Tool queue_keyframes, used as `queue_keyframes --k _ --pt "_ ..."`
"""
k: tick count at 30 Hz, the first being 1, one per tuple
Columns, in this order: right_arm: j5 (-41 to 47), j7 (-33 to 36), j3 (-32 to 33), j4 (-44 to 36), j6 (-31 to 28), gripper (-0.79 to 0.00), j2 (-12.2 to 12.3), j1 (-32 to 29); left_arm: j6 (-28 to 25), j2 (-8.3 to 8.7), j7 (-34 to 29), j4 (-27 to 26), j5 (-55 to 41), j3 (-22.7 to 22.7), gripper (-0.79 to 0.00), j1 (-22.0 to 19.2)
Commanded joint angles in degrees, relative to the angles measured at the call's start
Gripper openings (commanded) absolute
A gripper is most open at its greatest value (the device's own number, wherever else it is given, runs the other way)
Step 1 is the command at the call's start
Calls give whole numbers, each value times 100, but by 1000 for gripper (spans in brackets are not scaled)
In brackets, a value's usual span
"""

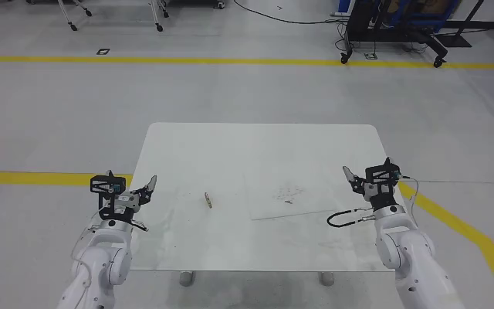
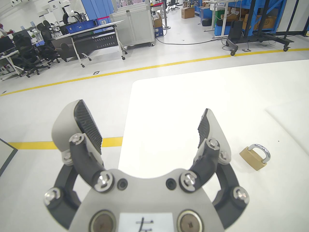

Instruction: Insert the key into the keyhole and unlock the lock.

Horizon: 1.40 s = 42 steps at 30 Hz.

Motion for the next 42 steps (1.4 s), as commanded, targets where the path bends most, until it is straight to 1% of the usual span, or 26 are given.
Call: queue_keyframes --k 1,6,10,12,14,24,26,28,30,32,36,39,41,42 --pt "0 0 0 0 0 0 0 0 0 0 0 0 0 0 -1 0" --pt "18 4 -40 0 -52 0 -3 17 0 0 0 0 0 0 0 0" --pt "-259 238 -430 269 -397 0 -19 330 0 0 0 0 0 0 0 0" --pt "-130 339 -584 390 -686 0 -30 448 0 0 0 0 0 0 0 0" --pt "-49 668 -666 496 -1132 0 -18 569 0 0 0 0 0 0 0 0" --pt "-49 668 -666 496 -1132 0 -18 569 0 0 0 0 0 0 0 0" --pt "-90 735 -794 602 -1237 0 -26 611 0 0 0 0 0 0 0 0" --pt "-132 830 -1077 733 -1433 0 -50 764 0 0 0 0 0 0 0 0" --pt "-82 829 -1273 938 -1861 0 -60 962 0 0 0 0 0 0 0 0" --pt "6 690 -1435 1082 -2465 0 -58 1137 0 0 0 0 0 0 0 0" --pt "-99 416 -1453 1366 -3521 0 0 1424 0 0 0 0 0 0 0 0" --pt "-219 579 -1451 1613 -4519 0 69 1711 0 0 0 0 0 0 0 0" --pt "-336 699 -1467 1833 -4991 0 104 1948 0 0 0 0 0 0 0 0" --pt "-450 752 -1474 1955 -5100 0 117 2075 0 0 0 0 0 0 0 0"
